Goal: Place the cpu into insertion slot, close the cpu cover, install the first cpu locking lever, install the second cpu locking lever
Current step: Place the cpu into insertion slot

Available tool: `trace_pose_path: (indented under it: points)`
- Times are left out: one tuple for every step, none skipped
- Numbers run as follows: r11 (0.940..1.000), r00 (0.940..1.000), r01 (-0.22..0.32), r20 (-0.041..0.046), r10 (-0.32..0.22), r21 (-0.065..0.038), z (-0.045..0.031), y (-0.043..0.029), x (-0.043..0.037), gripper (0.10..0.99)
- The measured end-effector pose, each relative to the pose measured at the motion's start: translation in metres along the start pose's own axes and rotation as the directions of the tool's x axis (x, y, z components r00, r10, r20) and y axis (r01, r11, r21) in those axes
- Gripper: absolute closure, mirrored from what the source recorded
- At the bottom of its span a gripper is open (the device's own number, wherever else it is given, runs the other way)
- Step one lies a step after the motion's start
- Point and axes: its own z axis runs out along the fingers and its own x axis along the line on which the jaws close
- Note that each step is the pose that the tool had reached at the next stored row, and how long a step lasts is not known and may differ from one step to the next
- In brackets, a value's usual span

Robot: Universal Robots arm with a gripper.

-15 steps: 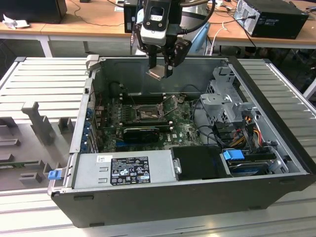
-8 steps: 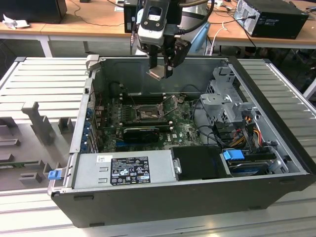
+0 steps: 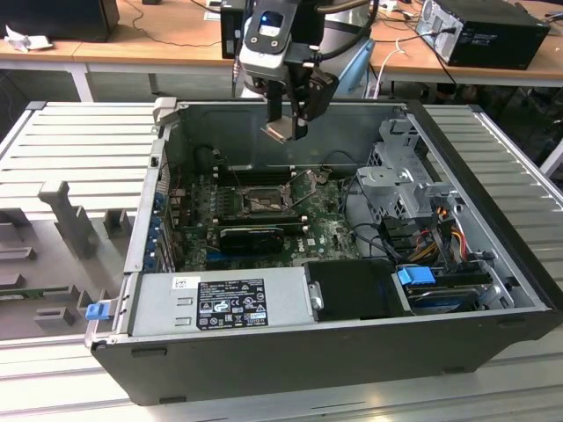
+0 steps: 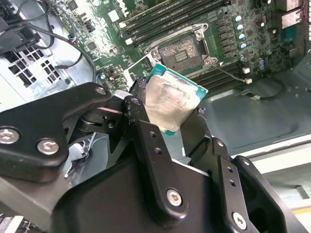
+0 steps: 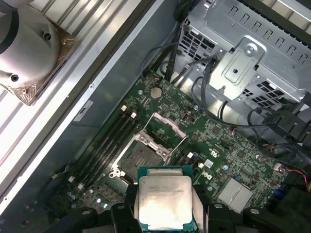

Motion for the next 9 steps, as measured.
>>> trace_pose_path:
  points:
    - [1.0000, 1.0000, -0.009, 0.0008, 0.009, 0.000, 0.0001, 0.0000, 0.0000, 0.557]
    - [0.9999, 0.9999, -0.015, 0.0013, 0.015, 0.000, 0.0001, 0.0000, 0.0000, 0.557]
    - [0.9998, 0.9998, -0.019, 0.0017, 0.019, 0.000, 0.0001, 0.0000, 0.0000, 0.557]
    - [0.9997, 0.9997, -0.025, 0.0022, 0.025, 0.000, 0.0001, 0.0000, 0.0000, 0.557]
    - [0.9996, 0.9996, -0.029, 0.0025, 0.029, -0.001, 0.0002, 0.0000, 0.0000, 0.557]
    - [0.9993, 0.9993, -0.036, 0.0032, 0.036, -0.001, 0.0002, 0.0000, 0.0000, 0.557]
    - [0.9991, 0.9991, -0.043, 0.0037, 0.043, -0.001, 0.0002, 0.0000, 0.0000, 0.557]
    - [0.9988, 0.9988, -0.049, 0.0043, 0.049, -0.001, 0.0003, 0.0000, 0.0000, 0.557]
    - [0.9986, 0.9986, -0.053, 0.0046, 0.053, -0.001, 0.0003, 0.0000, 0.0000, 0.557]
